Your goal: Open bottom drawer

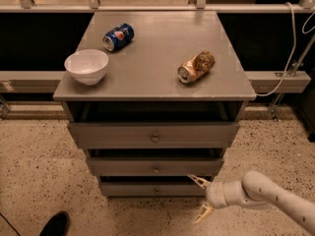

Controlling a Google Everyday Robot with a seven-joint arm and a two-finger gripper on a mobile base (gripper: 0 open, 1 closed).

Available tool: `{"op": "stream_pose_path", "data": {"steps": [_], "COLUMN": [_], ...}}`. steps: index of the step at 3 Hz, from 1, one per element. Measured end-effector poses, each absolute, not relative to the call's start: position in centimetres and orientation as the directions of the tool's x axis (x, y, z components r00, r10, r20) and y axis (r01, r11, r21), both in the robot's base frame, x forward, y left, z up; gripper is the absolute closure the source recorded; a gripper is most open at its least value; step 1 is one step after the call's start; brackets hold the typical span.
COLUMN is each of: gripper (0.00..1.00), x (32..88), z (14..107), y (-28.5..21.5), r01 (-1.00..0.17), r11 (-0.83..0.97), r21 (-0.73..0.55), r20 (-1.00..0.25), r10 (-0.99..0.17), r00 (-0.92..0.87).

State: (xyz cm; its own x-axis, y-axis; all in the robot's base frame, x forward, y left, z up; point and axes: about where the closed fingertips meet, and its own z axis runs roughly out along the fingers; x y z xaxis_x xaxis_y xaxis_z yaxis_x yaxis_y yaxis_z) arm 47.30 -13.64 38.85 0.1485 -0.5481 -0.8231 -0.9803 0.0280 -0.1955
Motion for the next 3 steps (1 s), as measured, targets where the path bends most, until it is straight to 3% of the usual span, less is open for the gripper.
{"op": "stream_pose_path", "data": {"steps": [1, 3], "gripper": [0.0, 0.0], "x": [48.53, 48.4], "z": [34.36, 33.55], "y": [-14.62, -14.27], "r01": [-0.966, -0.967], "r11": [0.007, -0.008], "r21": [-0.26, -0.255], "r20": [-0.757, -0.741], "r10": [-0.622, -0.641], "r00": [0.199, 0.201]}}
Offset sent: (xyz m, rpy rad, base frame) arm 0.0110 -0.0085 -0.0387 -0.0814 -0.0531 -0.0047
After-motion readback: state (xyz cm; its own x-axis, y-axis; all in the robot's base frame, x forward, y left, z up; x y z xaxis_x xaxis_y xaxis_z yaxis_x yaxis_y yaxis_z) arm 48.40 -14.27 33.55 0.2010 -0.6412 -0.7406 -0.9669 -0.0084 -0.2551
